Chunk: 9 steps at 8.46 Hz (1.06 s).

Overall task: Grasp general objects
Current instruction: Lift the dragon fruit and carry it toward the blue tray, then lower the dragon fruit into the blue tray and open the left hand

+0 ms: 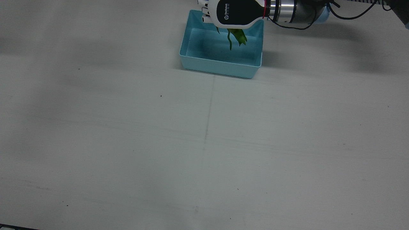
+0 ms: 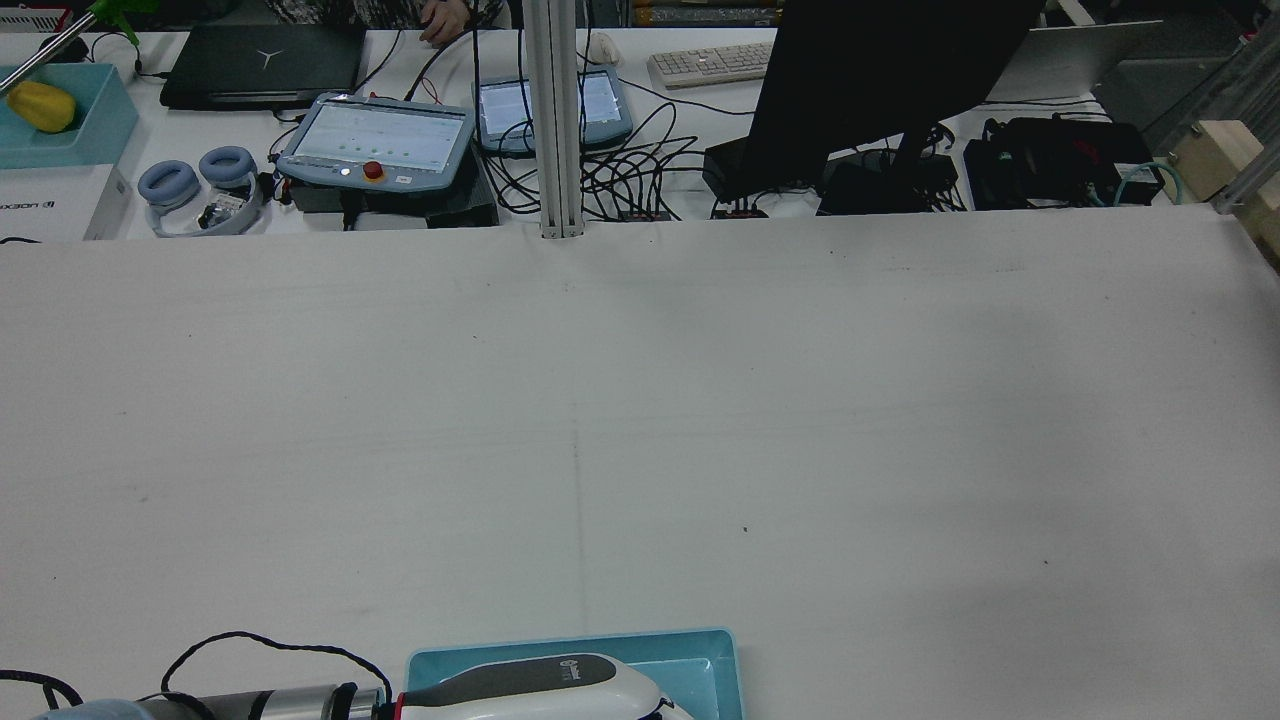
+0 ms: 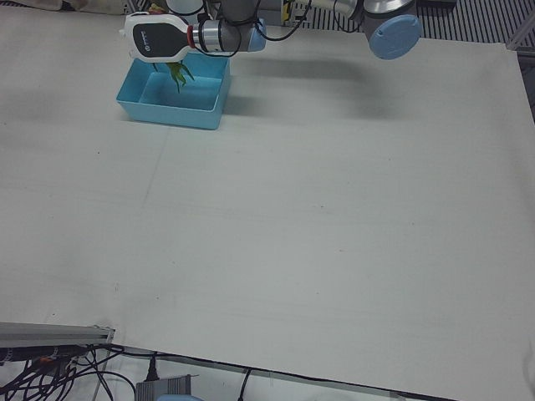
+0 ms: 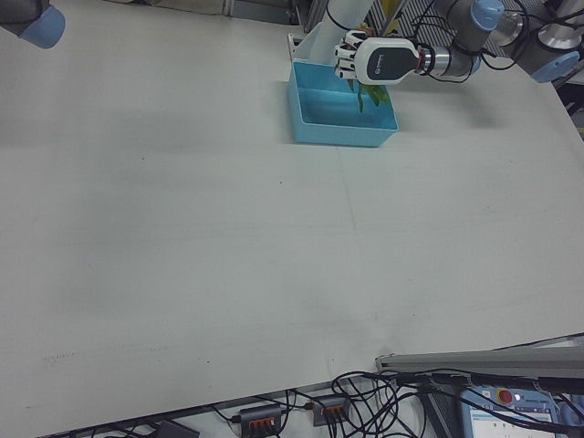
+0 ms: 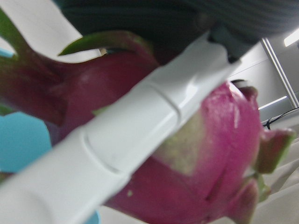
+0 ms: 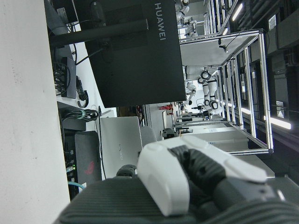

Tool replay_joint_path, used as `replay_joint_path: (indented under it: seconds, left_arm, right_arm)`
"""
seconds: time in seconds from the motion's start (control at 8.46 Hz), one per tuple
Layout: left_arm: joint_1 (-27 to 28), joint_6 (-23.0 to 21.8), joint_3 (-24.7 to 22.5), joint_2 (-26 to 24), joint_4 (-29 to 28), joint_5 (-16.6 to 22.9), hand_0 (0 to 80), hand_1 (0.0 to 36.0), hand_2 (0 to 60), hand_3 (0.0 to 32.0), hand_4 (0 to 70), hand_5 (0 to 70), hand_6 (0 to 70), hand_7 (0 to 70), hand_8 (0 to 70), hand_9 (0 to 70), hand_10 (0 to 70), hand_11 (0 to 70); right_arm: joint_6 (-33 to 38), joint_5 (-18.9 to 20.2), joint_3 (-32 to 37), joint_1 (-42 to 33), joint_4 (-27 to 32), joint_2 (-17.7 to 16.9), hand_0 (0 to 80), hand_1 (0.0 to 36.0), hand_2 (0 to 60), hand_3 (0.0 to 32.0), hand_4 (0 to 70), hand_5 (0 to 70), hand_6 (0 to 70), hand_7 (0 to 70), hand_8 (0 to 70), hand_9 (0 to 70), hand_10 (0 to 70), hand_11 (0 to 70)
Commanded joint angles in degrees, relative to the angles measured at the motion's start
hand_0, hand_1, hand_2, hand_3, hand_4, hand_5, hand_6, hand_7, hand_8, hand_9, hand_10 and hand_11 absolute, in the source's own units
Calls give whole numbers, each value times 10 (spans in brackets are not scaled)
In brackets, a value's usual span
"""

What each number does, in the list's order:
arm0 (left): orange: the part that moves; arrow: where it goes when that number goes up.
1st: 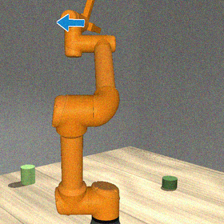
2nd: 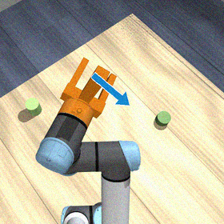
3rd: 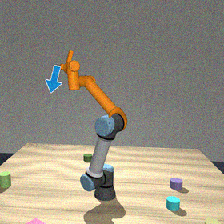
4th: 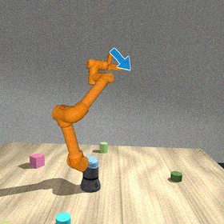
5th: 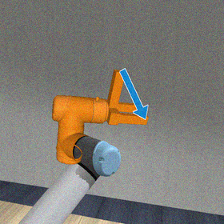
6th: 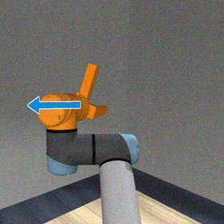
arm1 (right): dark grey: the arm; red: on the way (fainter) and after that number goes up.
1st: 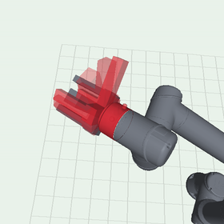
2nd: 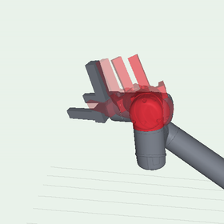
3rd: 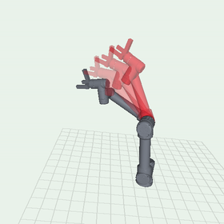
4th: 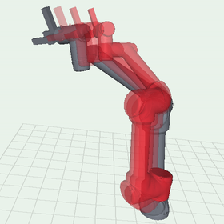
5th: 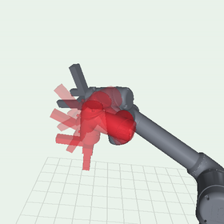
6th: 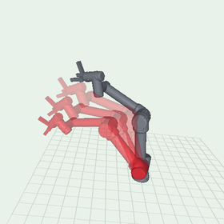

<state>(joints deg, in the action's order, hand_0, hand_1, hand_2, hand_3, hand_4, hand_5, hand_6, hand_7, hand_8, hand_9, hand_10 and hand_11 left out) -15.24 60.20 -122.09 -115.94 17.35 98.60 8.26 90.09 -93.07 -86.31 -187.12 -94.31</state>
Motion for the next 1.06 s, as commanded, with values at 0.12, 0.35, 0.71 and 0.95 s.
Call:
replay_joint_path:
  seconds: [0.12,0.35,0.71,0.95]
  left_arm:
    - [19,4,-3,5,-4,-2,800,360,600,0,0,700,0,365,0,59,322,519]
    - [19,6,-3,5,0,-7,800,360,600,0,0,700,0,382,0,62,258,437]
    - [11,6,-6,19,7,-9,800,360,600,0,0,700,0,288,0,43,188,341]
    - [-13,1,-16,31,7,-9,800,360,600,0,0,700,0,245,0,35,136,266]
  right_arm:
    - [0,0,0,0,0,0,0,0,0,0,0,0,0,0,0,0,0,0]
    - [0,0,0,0,0,0,0,0,0,0,0,0,0,0,0,0,0,0]
    - [0,0,0,0,0,0,0,0,0,0,0,0,0,0,0,0,0,0]
    - [0,0,0,0,0,0,0,0,0,0,0,0,0,0,0,0,0,0]
